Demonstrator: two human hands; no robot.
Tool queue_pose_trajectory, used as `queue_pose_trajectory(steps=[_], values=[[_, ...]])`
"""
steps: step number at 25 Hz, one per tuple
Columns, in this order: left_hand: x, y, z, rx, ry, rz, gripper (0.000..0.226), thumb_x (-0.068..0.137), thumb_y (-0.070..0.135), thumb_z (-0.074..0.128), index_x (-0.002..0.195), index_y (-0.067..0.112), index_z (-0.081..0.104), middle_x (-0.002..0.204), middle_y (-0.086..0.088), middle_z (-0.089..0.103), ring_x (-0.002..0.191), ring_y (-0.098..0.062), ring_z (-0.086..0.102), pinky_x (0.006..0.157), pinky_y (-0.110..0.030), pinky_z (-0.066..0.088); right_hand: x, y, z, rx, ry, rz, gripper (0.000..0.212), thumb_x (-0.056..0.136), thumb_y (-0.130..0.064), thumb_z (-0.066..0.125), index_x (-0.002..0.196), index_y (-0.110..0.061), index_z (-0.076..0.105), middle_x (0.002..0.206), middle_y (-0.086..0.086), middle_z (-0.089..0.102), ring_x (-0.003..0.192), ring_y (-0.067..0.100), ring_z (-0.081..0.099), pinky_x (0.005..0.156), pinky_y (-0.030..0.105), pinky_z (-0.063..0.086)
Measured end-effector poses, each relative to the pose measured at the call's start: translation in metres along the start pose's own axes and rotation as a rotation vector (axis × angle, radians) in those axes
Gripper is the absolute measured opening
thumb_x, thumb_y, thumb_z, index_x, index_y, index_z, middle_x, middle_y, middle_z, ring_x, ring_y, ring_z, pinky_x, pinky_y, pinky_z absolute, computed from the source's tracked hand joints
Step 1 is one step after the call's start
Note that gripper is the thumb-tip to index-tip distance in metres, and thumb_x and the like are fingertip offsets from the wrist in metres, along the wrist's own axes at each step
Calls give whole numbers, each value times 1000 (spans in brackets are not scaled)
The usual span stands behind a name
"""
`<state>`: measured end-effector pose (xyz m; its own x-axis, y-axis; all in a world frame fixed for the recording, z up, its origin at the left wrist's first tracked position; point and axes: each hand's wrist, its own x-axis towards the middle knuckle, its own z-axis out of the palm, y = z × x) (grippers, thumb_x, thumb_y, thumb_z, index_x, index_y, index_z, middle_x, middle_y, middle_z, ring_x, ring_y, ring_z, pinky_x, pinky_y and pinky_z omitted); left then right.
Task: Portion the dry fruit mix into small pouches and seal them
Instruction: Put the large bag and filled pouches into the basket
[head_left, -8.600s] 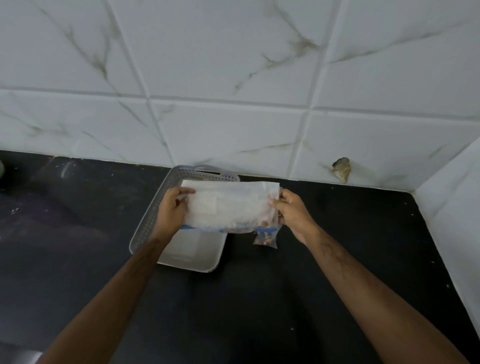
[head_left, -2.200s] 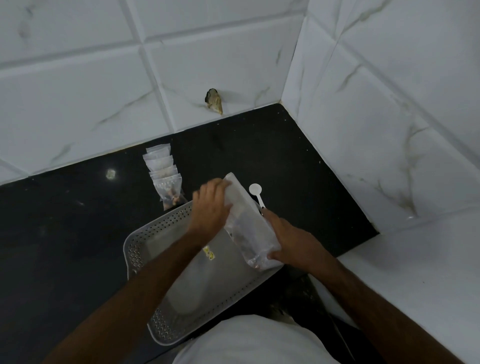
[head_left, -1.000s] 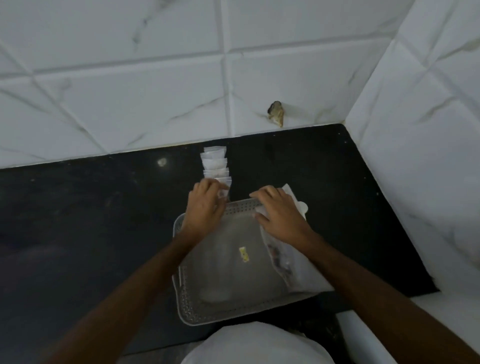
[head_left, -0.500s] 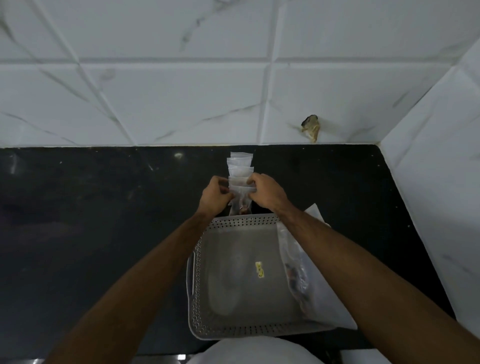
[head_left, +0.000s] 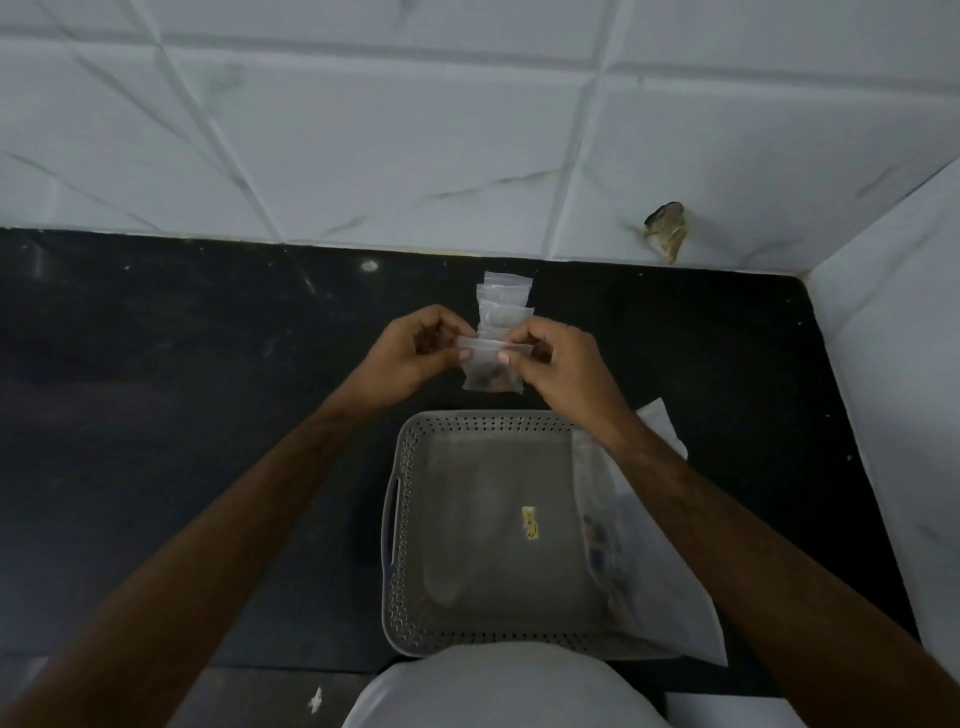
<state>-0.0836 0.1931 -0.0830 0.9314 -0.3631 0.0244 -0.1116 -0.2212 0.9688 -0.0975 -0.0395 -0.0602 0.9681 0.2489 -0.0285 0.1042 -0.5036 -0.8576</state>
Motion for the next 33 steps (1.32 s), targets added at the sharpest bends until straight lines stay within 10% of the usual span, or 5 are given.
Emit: queue_pose_trajectory(steps=[12,27,33], values=[[-74,-32,-2,923,16,40,11,82,26,79,88,29,70,83,13,70,85,-15,66,75,-35,39,-20,16,76,-295,-333,2,12,88,-16,72,99,-21,72,92,-9,75,84,6,70,80,37,59],[-5,-27,12,490,84,-229,34,95,32,67,126,22,58,119,5,66,111,-9,62,99,-41,51,55,48,-4,-122,-4,328,21,92,-17,71,111,-24,65,103,-10,68,91,1,63,90,36,58],[47,-51,30,360,127,-491,24,90,31,75,108,28,60,104,7,69,98,-11,67,94,-42,57,67,66,15,34,-47,581,20,89,-26,76,99,-13,64,101,7,72,87,19,72,75,35,61]])
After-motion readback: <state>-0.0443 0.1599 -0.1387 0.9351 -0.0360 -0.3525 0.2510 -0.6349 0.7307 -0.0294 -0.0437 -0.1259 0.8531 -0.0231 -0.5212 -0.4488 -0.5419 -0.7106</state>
